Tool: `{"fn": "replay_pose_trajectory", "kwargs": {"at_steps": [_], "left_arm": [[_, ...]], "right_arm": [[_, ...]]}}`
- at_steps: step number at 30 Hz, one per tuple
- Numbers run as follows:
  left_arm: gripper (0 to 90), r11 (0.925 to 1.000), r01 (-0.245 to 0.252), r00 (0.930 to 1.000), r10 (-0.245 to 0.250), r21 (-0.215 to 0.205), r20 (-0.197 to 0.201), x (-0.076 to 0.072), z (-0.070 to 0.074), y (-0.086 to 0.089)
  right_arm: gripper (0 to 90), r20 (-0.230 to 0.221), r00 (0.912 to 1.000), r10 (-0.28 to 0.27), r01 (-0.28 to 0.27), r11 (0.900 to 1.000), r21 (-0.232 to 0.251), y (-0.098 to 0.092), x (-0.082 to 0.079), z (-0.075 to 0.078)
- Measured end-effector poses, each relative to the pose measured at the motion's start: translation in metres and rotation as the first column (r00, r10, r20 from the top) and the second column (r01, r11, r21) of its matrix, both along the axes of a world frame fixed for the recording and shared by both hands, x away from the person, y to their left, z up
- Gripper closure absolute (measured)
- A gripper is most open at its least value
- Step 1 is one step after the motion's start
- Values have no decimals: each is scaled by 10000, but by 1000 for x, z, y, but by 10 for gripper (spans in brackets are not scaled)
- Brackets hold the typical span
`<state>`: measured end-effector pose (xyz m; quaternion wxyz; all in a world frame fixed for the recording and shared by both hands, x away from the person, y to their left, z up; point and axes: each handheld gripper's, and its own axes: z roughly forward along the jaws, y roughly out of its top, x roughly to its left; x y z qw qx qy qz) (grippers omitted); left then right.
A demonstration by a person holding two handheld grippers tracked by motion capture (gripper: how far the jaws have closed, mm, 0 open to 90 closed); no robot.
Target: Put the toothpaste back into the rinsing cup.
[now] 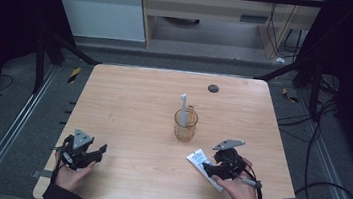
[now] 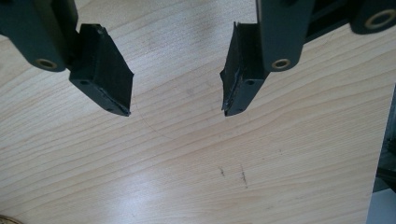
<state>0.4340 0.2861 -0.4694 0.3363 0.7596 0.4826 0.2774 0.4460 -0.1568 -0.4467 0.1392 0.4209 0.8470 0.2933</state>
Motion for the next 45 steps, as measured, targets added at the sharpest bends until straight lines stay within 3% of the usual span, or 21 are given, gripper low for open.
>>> {"fn": "replay_pose_trajectory", "kwargs": {"at_steps": [23,45], "left_arm": [[422,9999,81,9999,-80,124,-79,1,-1,-1],[422,9998,118,9999,-116,142,-96,2,-1,-1]], "right_arm": [[395,-1140,9933,172,-230,9985,-494,13,11,-9],[408,-1386,9901,230,-336,9967,-743,23,25,-21]]}}
